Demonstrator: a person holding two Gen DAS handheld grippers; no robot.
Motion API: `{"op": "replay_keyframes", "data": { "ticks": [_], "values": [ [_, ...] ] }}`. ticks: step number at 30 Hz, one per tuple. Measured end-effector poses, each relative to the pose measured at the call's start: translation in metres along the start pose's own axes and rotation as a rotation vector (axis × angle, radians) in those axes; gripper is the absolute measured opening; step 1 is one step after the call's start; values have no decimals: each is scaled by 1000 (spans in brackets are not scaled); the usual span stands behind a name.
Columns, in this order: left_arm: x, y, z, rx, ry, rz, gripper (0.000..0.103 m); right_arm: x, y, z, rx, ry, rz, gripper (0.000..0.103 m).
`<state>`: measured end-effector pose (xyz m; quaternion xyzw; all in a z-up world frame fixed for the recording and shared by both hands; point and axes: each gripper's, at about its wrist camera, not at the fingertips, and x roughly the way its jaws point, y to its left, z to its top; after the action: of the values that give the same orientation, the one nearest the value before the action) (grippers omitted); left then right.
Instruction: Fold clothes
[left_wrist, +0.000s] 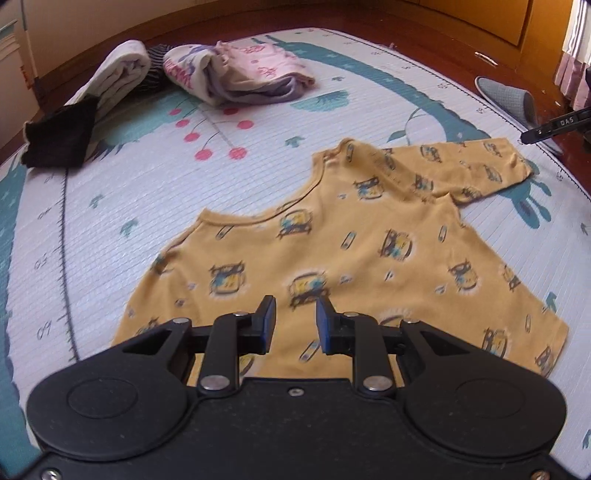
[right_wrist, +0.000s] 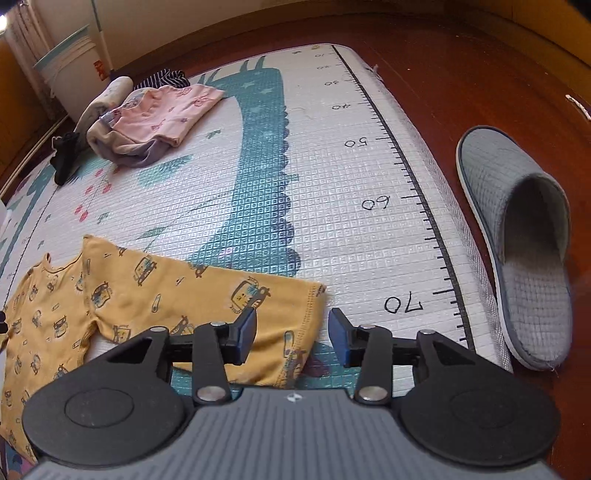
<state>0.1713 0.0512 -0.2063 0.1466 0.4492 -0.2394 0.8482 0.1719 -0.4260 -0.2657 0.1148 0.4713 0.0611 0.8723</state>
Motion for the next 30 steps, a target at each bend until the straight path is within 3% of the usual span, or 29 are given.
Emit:
{"op": "replay_keyframes", "data": {
  "ticks": [7,11,15,23,26,30],
  "values": [
    [39,-3,66,114,81,-32,21,31,-12,3,23,-16,11,44],
    [61,11,104,105,60,-27,21,35,-19,5,50,-59,24,47],
    [89,10,124,118,31,-52,20,39,-13,5,-55,-69,28,48],
    [123,-14,119,171,39,-88,13,40,-8,5,-129,-59,60,19],
    [133,-17,119,148,62,-86,13,40,-5,4,-148,-55,37,13],
    [135,-16,122,116,85,-76,13,26,-15,-7,-66,-25,24,9]
  ]
}}
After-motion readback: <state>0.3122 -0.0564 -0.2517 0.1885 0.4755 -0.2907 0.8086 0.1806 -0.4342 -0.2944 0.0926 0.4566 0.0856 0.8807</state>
